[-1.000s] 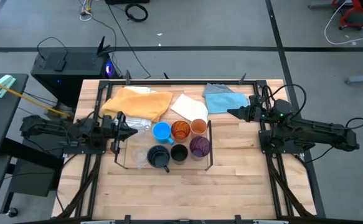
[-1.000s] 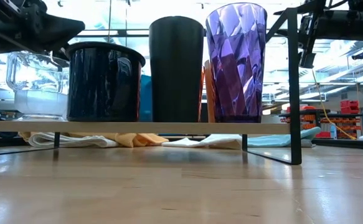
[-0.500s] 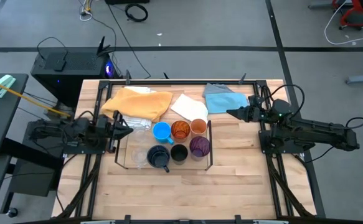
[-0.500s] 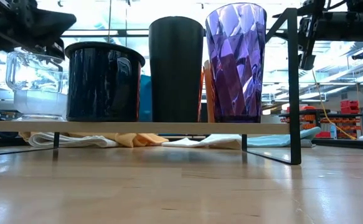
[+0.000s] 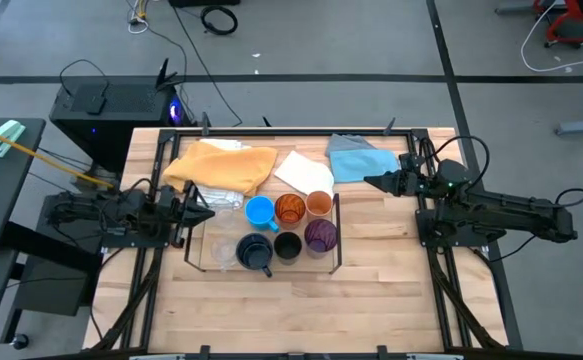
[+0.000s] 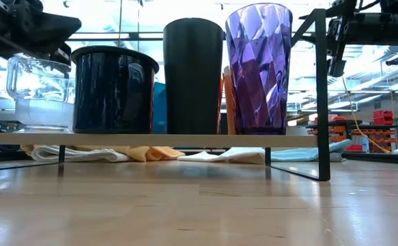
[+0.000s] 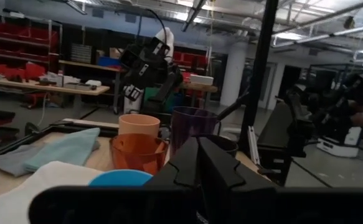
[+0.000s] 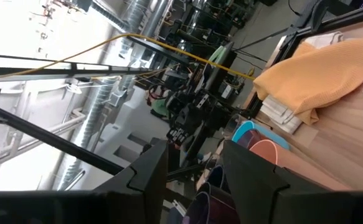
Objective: Stack small to large cups/mugs on shelf
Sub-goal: Return to Home Position
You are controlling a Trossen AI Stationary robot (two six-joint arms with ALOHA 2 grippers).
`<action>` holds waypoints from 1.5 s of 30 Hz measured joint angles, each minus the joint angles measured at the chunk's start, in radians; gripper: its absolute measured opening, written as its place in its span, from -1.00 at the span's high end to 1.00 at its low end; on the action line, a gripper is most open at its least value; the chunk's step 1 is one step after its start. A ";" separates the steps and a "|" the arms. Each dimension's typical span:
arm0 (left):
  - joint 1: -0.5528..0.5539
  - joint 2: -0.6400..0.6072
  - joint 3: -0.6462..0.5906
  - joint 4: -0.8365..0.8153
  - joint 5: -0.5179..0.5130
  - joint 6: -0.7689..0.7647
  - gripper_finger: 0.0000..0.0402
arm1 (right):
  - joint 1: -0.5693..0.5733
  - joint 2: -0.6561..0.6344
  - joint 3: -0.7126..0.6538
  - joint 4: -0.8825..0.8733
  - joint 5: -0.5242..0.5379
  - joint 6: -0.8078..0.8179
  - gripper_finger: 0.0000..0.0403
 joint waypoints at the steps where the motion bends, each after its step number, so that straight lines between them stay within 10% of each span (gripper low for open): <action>1: 0.000 0.000 0.008 -0.012 0.006 0.007 0.90 | 0.000 0.000 0.000 0.000 0.000 0.000 0.21; 11: 0.001 0.000 0.113 -0.270 0.006 0.019 0.95 | 0.000 0.000 0.000 0.001 0.000 0.001 0.21; 31: 0.001 0.000 0.113 -0.265 -0.030 0.046 0.92 | 0.001 0.000 0.000 0.001 0.021 -0.023 0.21; 45: 0.001 0.001 0.113 -0.269 -0.030 -0.134 0.76 | 0.052 -0.050 0.000 0.241 0.047 -0.391 0.21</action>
